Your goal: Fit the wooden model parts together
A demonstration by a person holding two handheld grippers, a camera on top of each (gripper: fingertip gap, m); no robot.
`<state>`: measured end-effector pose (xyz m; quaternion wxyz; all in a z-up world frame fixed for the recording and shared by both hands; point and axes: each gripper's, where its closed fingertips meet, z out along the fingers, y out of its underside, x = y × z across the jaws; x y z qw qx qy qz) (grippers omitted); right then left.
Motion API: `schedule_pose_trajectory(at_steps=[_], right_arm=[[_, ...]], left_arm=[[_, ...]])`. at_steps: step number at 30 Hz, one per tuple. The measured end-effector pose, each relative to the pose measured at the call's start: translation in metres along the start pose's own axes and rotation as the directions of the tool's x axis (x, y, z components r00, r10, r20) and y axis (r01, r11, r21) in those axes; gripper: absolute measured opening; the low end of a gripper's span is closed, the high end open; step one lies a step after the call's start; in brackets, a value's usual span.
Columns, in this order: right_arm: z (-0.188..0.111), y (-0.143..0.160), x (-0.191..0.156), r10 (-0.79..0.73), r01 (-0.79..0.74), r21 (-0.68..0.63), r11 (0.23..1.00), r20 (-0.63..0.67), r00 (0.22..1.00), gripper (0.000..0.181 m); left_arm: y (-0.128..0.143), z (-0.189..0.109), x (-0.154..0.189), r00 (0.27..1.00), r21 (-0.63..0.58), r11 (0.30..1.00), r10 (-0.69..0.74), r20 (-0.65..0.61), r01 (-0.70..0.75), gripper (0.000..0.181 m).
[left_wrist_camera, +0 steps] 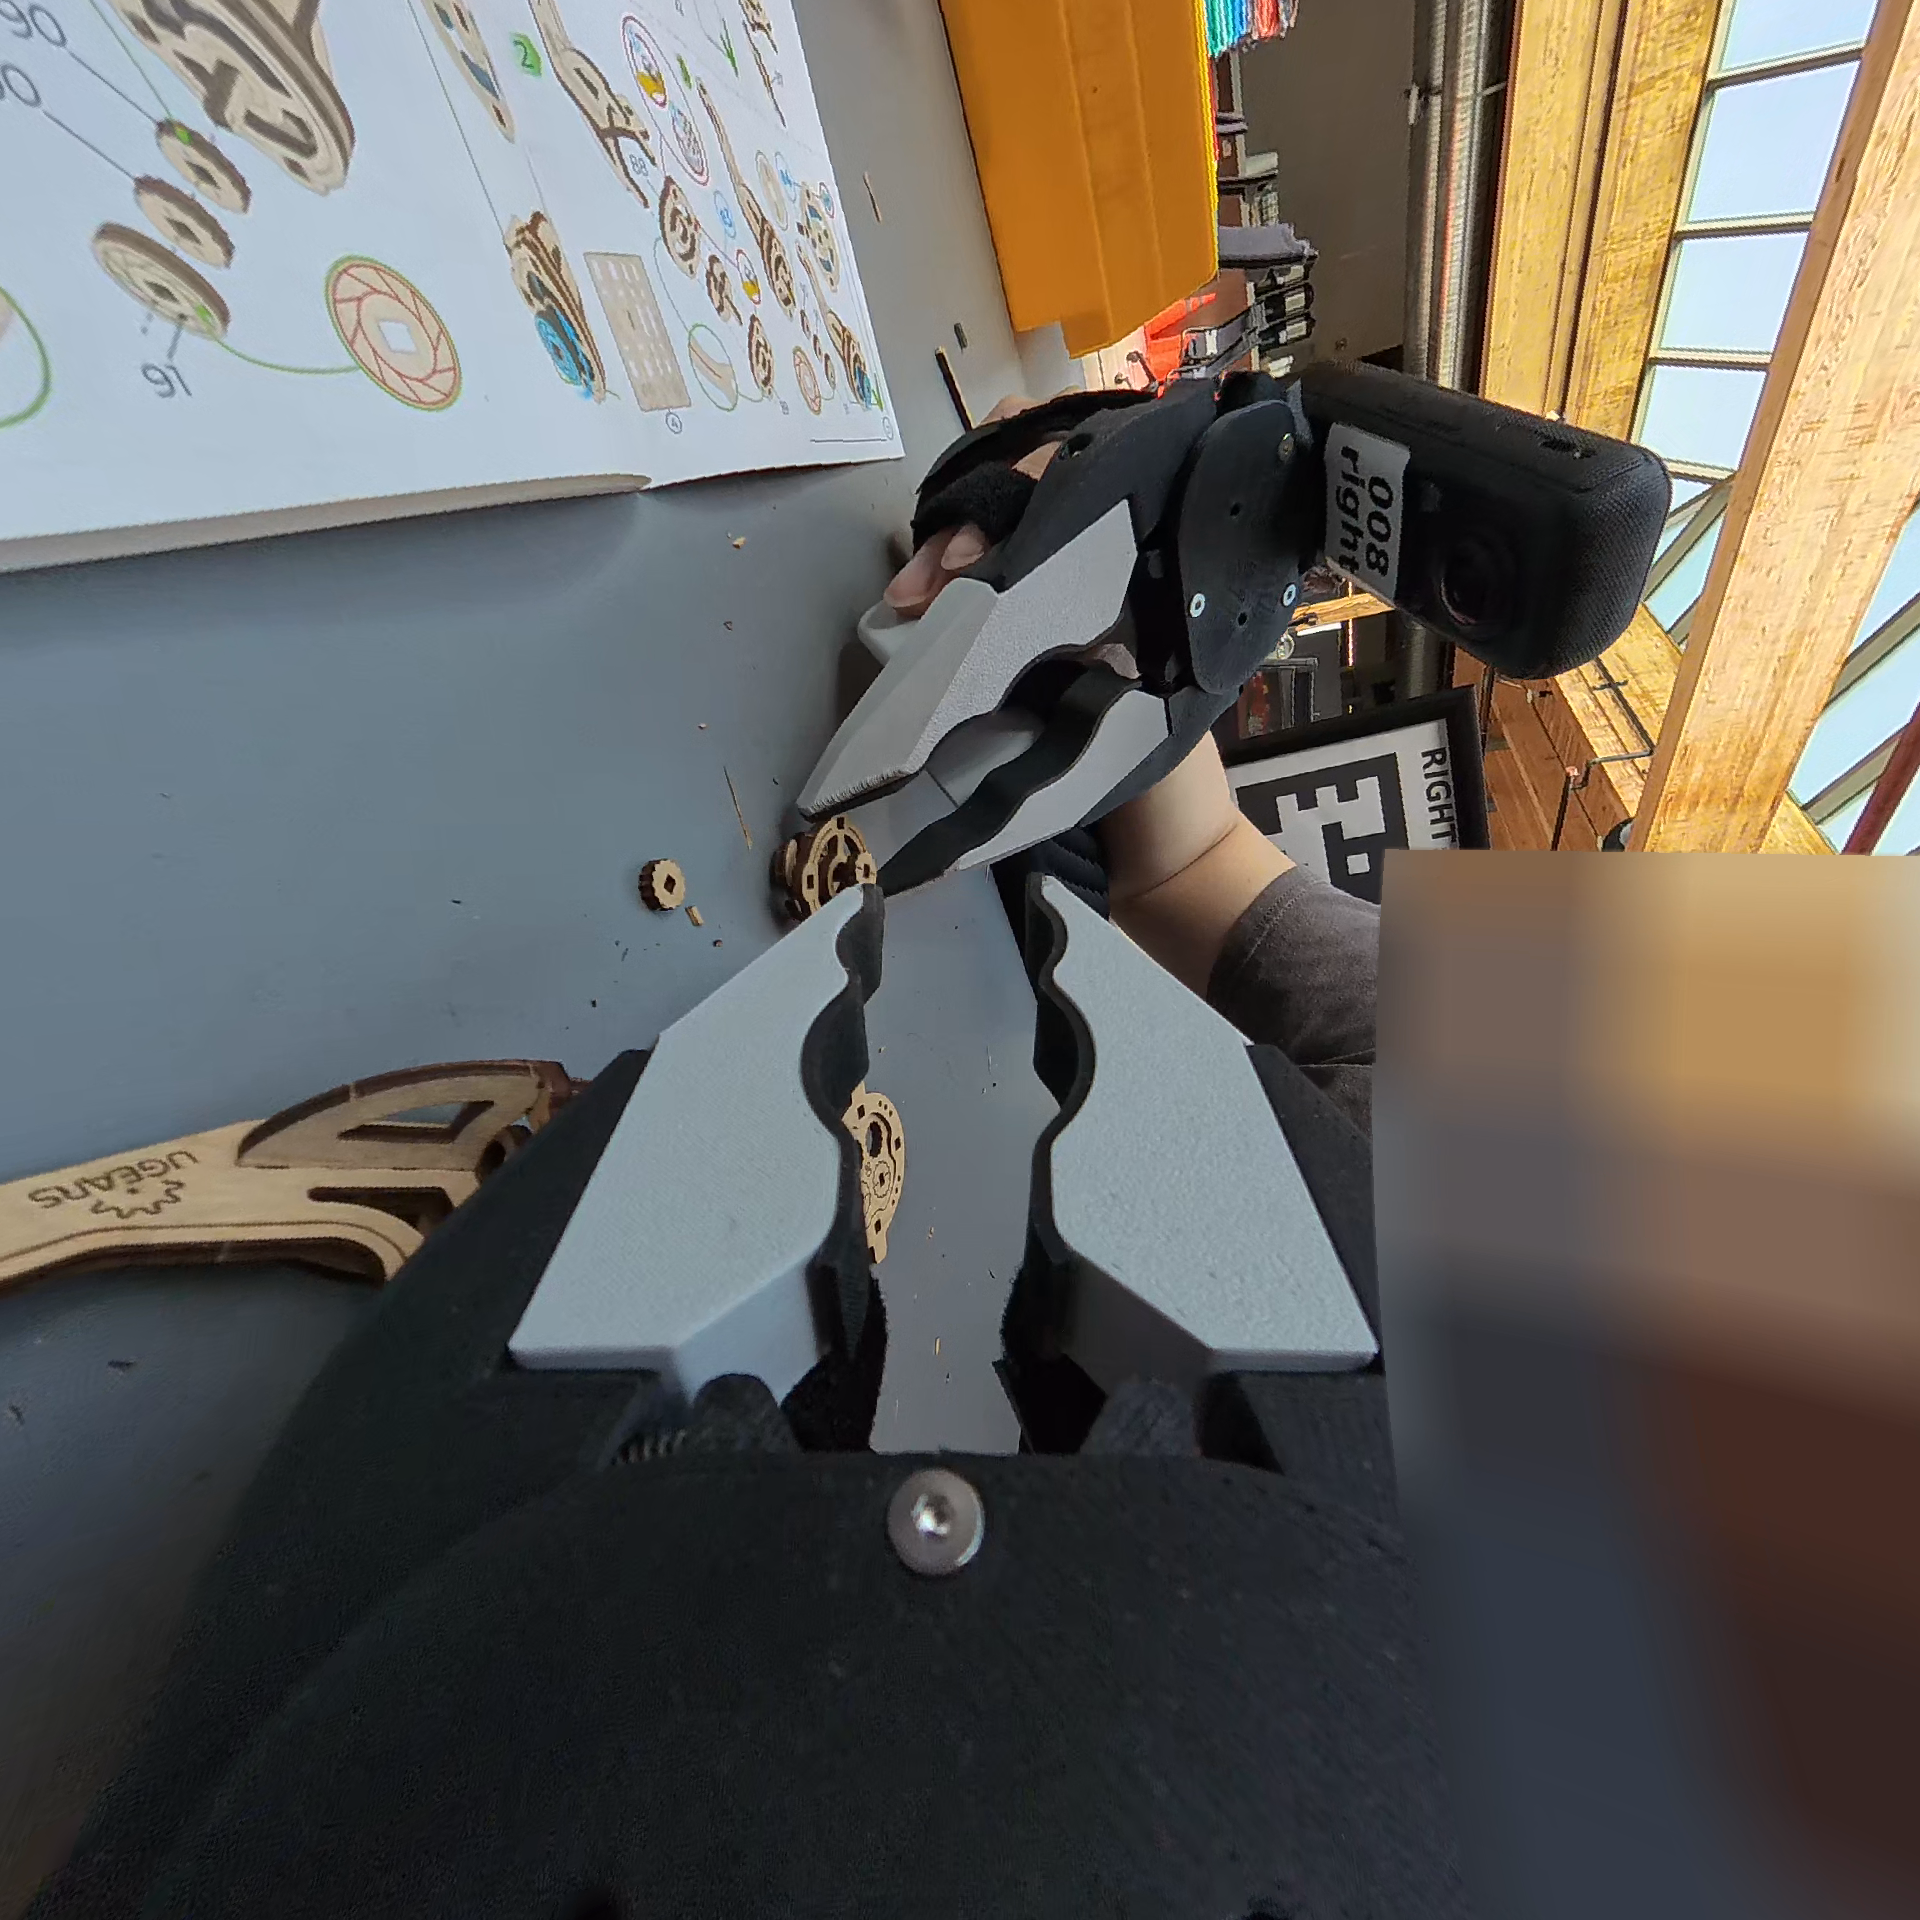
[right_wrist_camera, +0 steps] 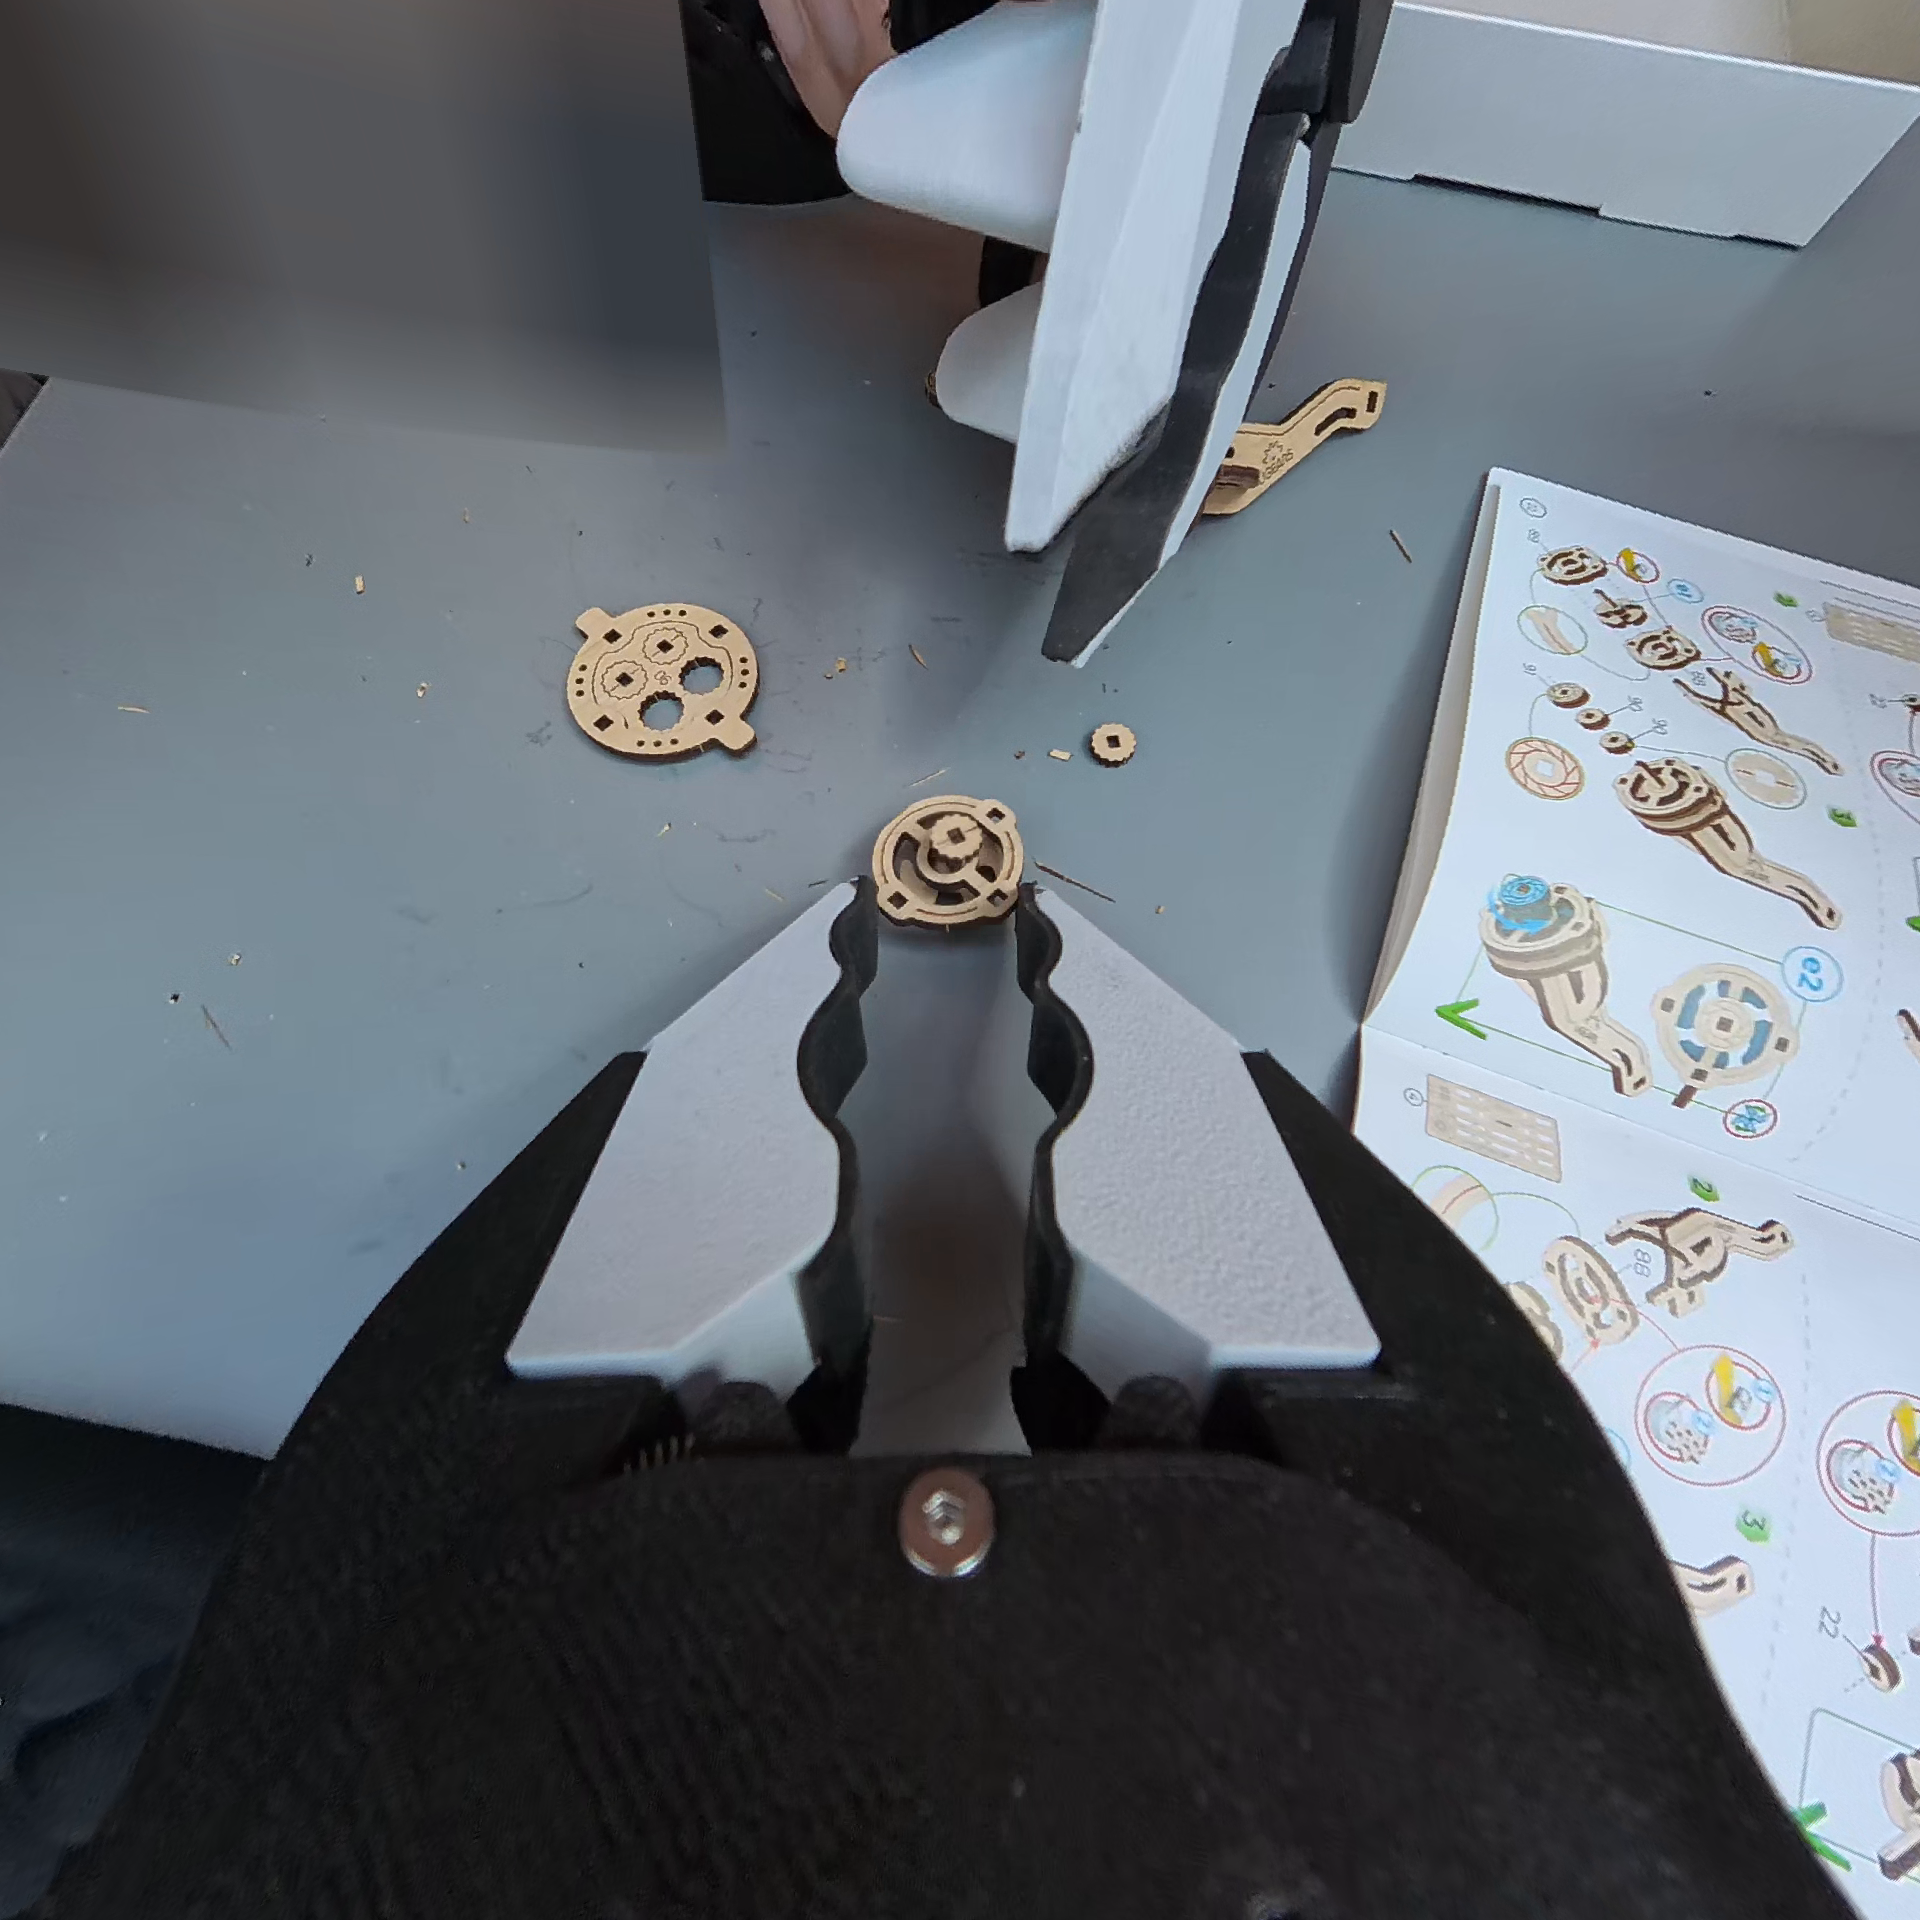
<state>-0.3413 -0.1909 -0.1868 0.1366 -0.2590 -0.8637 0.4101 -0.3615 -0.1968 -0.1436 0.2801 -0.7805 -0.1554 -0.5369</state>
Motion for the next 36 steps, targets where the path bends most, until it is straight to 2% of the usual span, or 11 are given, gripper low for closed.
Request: schedule_pose_trajectory(at_steps=[36], right_arm=[[0.0002,0.0012,0.0019,-0.033,0.033,-0.010,0.999,-0.030,0.999,0.026]], left_arm=[[-0.0010,-0.0006,-0.0050,1.000,0.005,1.000,0.005,0.030,-0.006,0.026]])
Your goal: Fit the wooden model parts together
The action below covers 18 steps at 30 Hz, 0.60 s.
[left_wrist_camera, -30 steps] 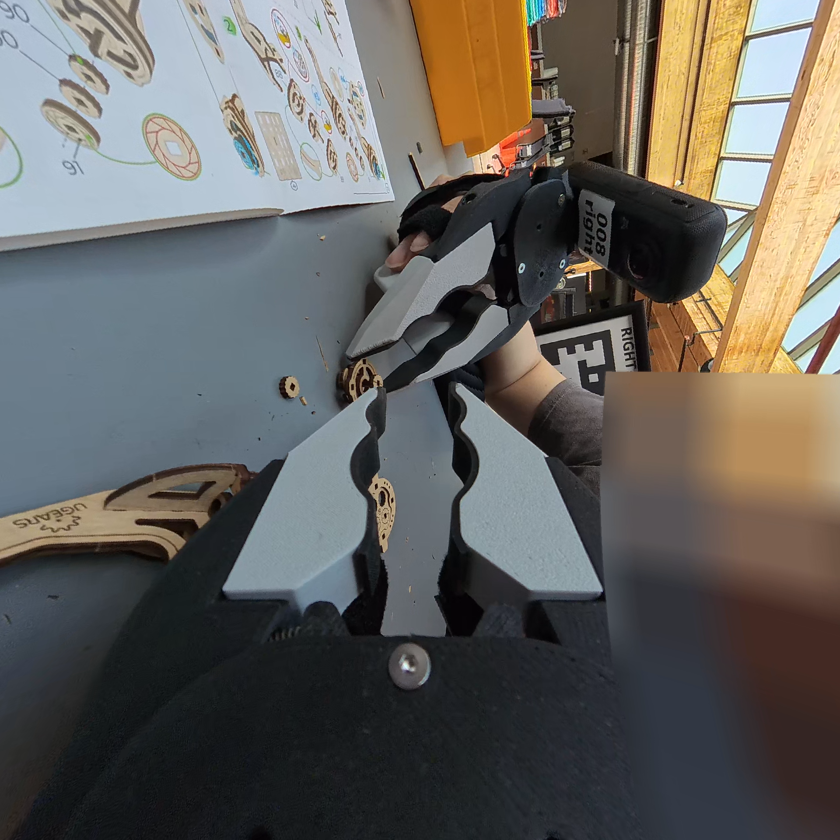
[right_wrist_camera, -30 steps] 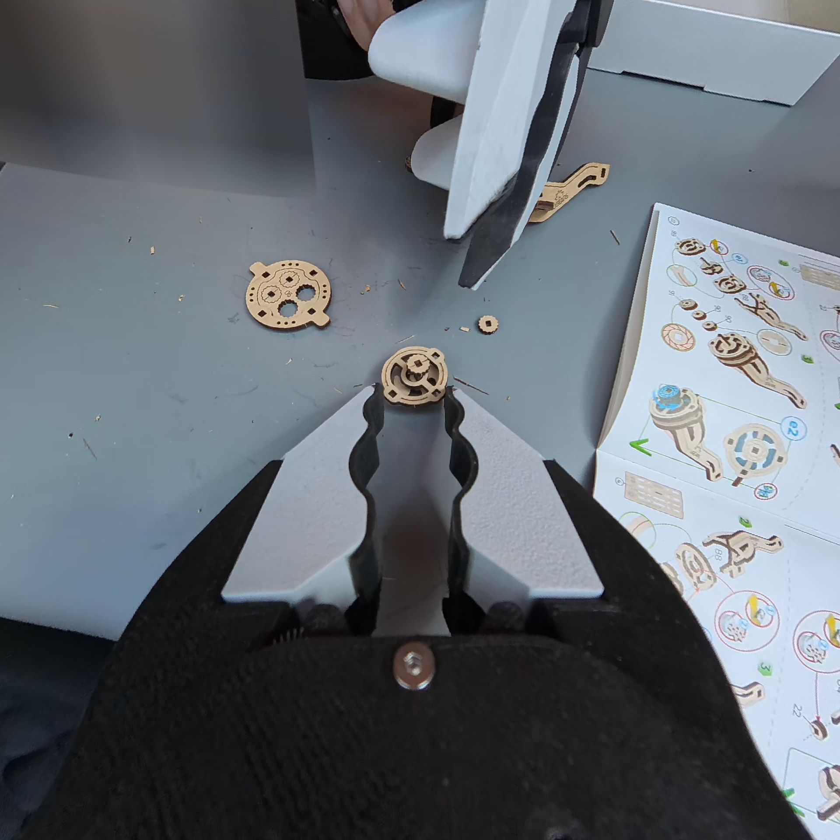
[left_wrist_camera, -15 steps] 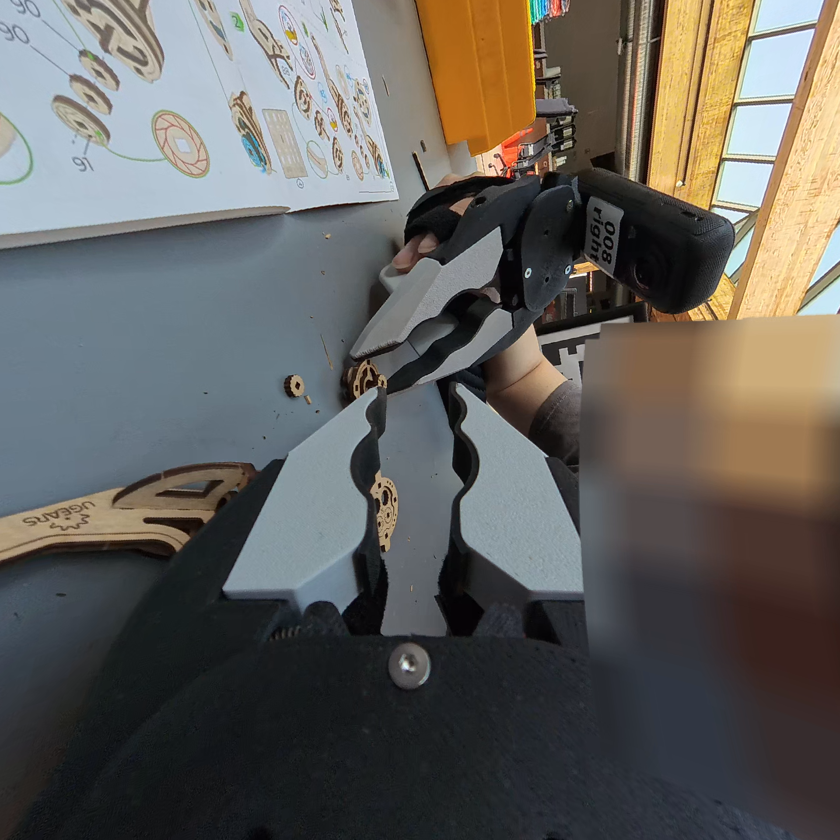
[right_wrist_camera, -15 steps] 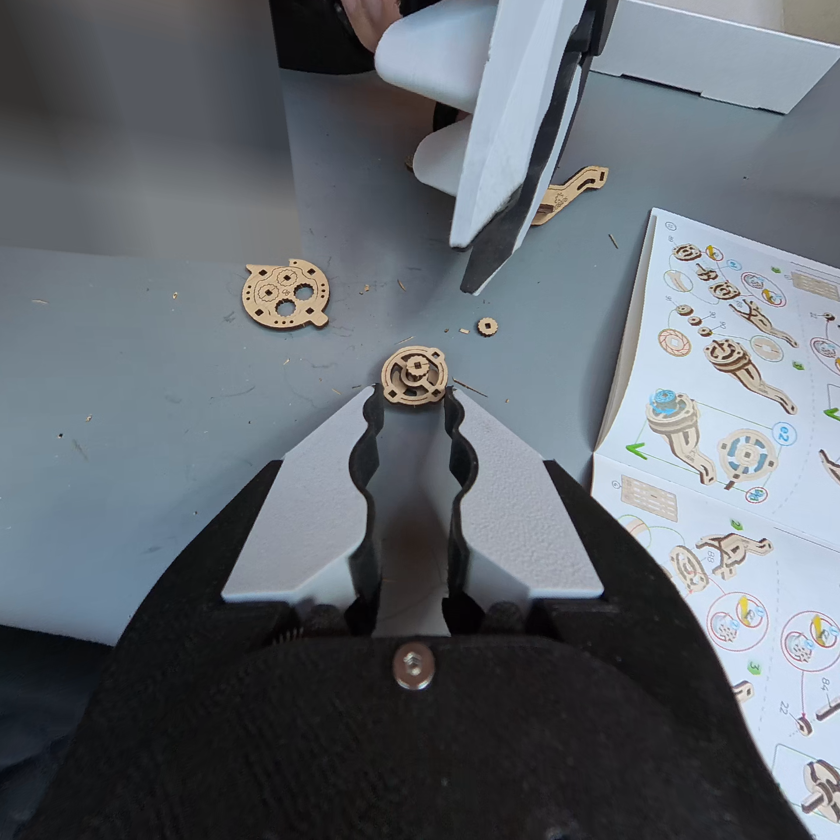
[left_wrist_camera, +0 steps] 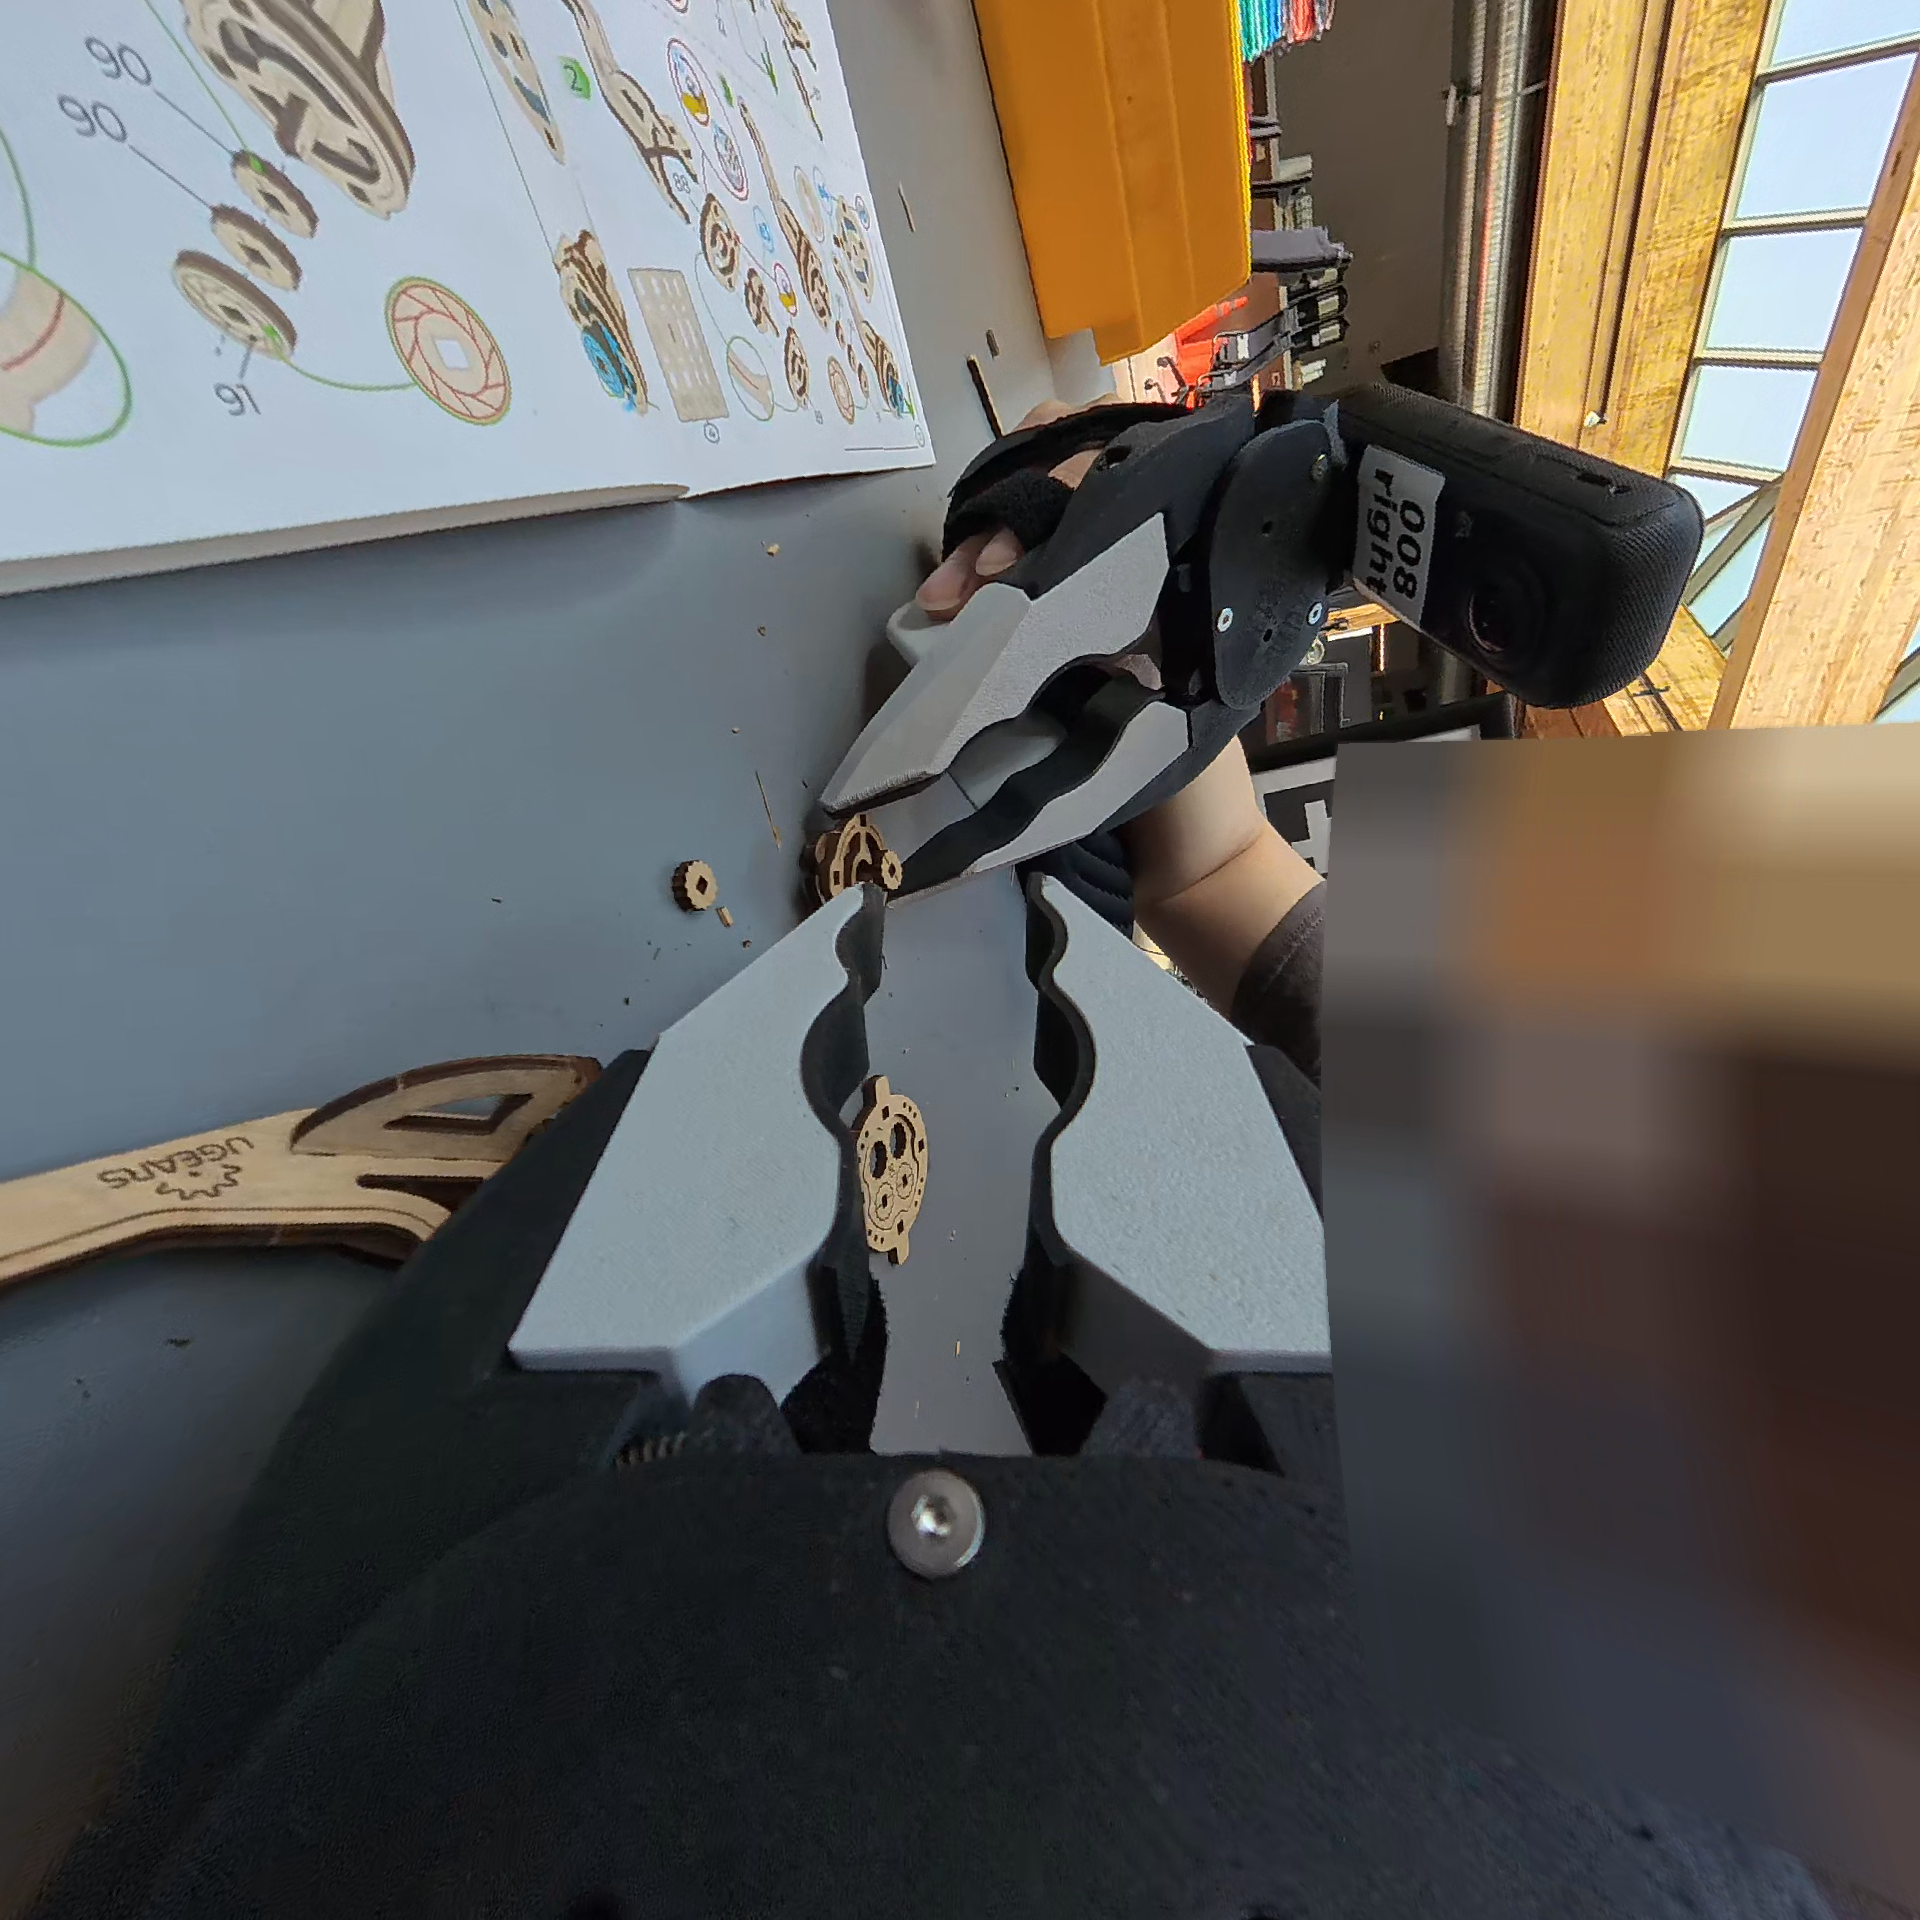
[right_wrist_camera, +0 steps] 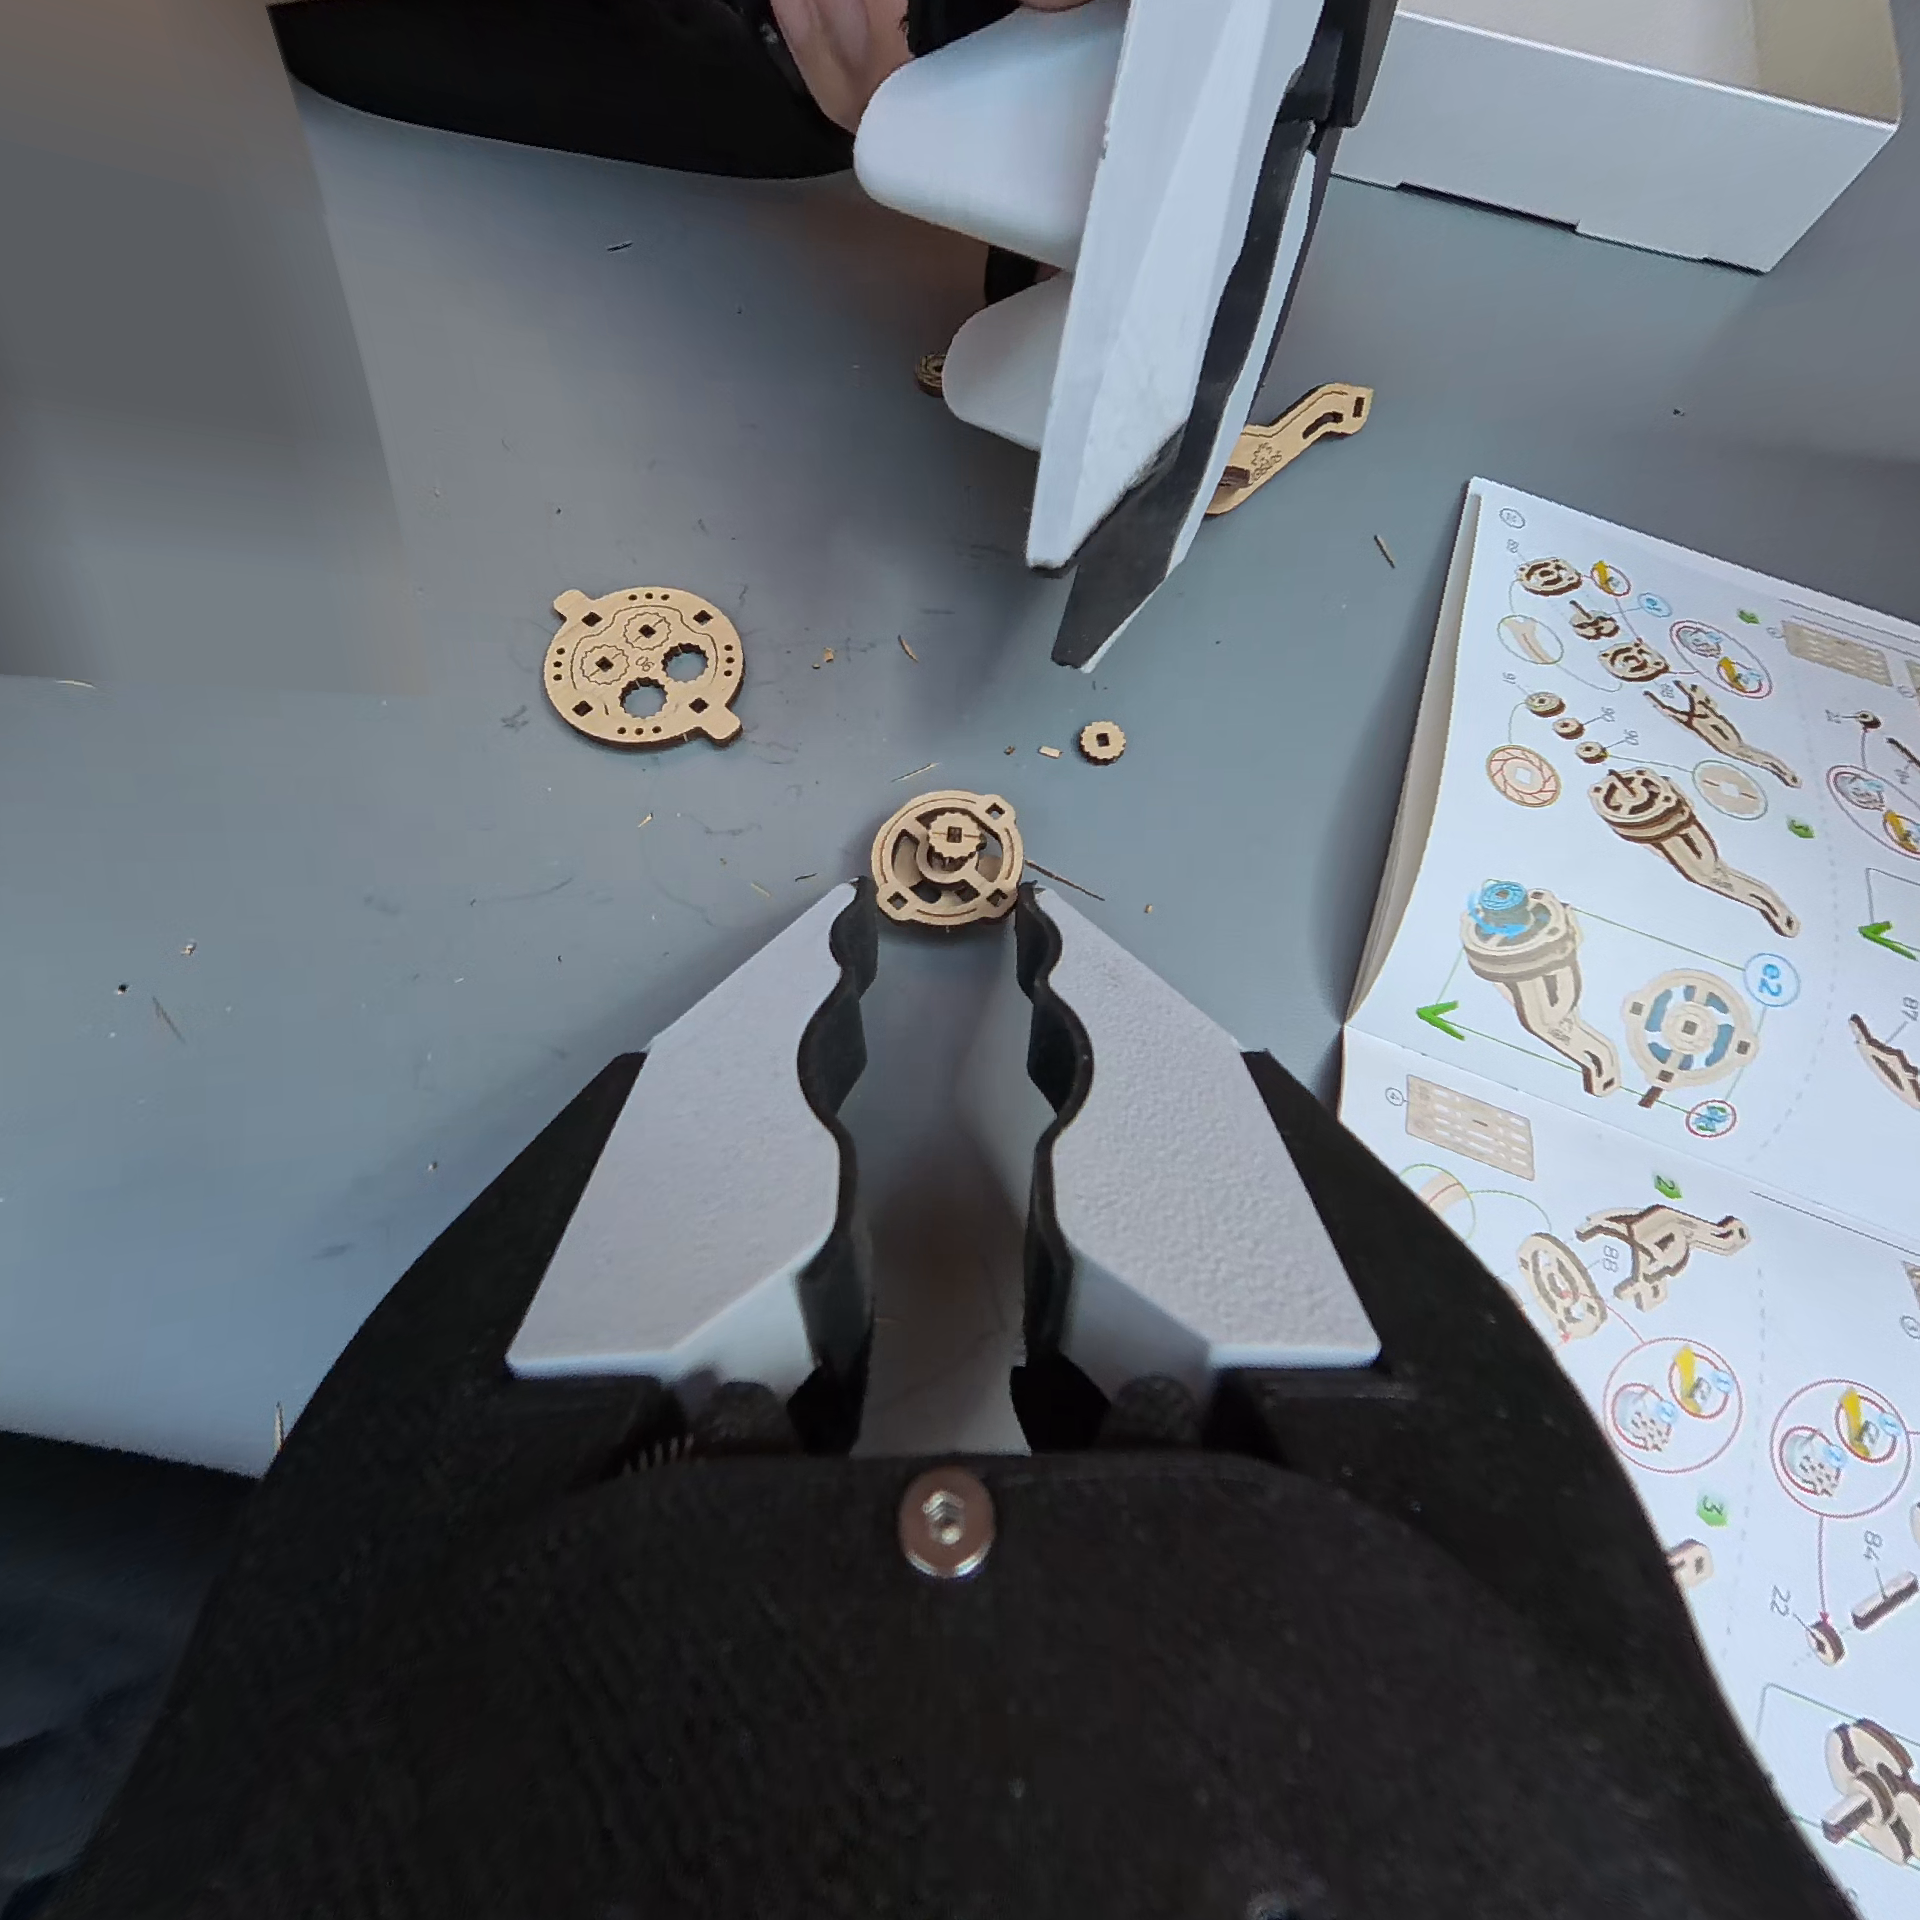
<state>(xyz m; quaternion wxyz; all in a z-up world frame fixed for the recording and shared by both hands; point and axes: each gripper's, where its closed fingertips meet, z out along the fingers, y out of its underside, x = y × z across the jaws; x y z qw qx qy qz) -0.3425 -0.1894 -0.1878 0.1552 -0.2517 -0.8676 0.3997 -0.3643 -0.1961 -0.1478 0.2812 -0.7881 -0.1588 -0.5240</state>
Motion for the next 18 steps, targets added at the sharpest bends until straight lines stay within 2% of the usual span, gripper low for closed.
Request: schedule_pose_trajectory(at_steps=[12,15,18], right_arm=[[0.000,0.000,0.000,0.019,-0.019,-0.001,1.000,0.010,1.000,0.026],[0.001,0.000,-0.001,0.010,-0.010,-0.009,1.000,0.009,1.000,0.025],[0.001,0.001,-0.001,0.008,-0.008,-0.011,1.000,0.008,1.000,0.026]], left_arm=[[0.003,0.009,0.001,0.999,-0.015,0.999,0.031,0.015,-0.031,0.026],[0.006,0.018,0.004,0.990,-0.038,0.992,0.122,0.064,-0.120,0.013],[0.003,0.017,0.000,0.960,-0.040,0.976,0.218,0.177,-0.214,0.006]])
